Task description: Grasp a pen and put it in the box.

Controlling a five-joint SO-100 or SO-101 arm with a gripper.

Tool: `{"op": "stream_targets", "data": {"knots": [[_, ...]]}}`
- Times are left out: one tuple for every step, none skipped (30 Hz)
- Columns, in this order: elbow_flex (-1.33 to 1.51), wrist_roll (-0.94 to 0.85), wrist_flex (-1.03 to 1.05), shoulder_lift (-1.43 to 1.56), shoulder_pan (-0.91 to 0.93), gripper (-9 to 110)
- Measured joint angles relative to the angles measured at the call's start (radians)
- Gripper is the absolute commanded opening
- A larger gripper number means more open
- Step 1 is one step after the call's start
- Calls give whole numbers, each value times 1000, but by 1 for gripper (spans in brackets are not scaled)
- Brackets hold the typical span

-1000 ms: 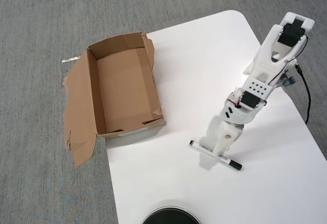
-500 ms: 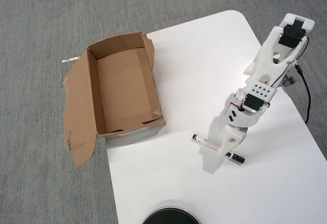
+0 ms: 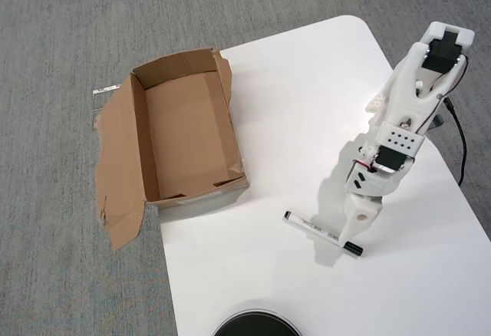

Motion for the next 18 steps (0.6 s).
{"op": "stream_targets", "data": {"knots": [[-2,0,0,-5,-6,35],[-6,0,0,-6,-12,35],[-8,0,0,-8,-14,35],[-8,0,0,-8,-14,35],[-9,0,0,-8,-14,35],[-9,0,0,-8,-14,35],[-9,0,0,-8,-14,35],[-9,0,0,-8,-14,35],[-9,0,0,-8,-14,35],[-11,0,0,-8,-14,35],[-11,0,0,-8,-14,35],[-14,0,0,-8,-14,35],[-28,0,6,-8,-9,35],[-40,0,11,-9,-2,35],[-46,0,8,-9,6,35],[-52,8,11,-9,17,35],[-58,2,11,-9,21,35],[-58,0,11,-9,26,35]]}}
